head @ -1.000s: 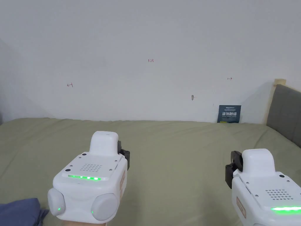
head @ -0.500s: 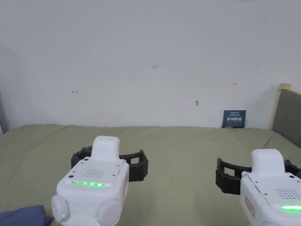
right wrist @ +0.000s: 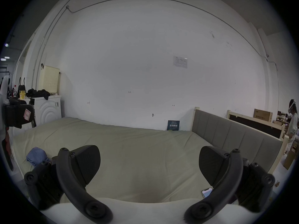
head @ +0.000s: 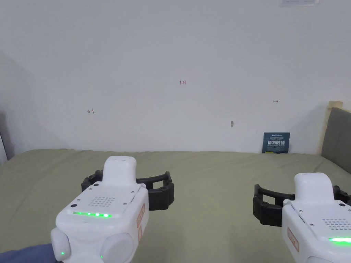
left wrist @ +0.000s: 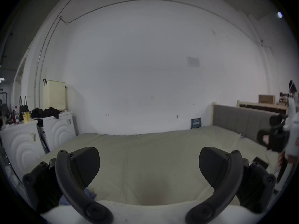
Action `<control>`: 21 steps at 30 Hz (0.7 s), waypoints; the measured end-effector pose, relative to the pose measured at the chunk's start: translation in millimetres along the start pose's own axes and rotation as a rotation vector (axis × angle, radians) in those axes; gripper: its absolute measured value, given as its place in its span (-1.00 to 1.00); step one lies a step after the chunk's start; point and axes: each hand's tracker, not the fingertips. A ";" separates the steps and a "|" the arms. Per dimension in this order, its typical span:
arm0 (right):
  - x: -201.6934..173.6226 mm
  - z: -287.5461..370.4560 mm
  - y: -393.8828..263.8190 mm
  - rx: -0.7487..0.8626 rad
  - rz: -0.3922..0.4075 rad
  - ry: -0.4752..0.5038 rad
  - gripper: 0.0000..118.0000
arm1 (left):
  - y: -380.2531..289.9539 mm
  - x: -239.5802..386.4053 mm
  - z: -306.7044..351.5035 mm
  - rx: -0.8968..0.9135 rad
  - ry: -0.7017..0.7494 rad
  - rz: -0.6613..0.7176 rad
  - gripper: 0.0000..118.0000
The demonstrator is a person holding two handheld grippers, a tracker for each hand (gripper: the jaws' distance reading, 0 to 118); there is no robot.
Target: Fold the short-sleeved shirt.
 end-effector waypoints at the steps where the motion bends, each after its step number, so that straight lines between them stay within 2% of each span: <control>1: 0.1 0.5 1.0 -0.004 -0.010 0.006 1.00 | 3.5 -1.0 -0.9 -0.032 -0.011 0.017 1.00; 4: 3.5 -1.5 2.6 -0.005 -0.029 0.025 1.00 | 11.4 3.7 1.5 -0.034 -0.004 -0.018 1.00; 7: 3.4 3.7 9.2 0.018 -0.019 0.038 1.00 | 15.8 10.0 1.9 -0.033 0.099 -0.090 1.00; 11: 4.2 6.8 13.8 0.025 -0.028 0.057 1.00 | 16.9 8.0 1.2 -0.048 0.068 -0.060 1.00; 14: 3.6 7.3 13.7 0.025 -0.019 0.065 1.00 | 17.5 7.5 -2.6 -0.097 0.130 -0.050 1.00; 17: 2.9 7.2 12.5 0.022 -0.006 0.065 1.00 | 15.4 0.5 -3.8 -0.091 0.048 -0.001 1.00; 21: 2.4 8.7 11.8 0.026 -0.019 0.066 1.00 | 14.0 3.2 -4.7 -0.085 0.089 -0.028 1.00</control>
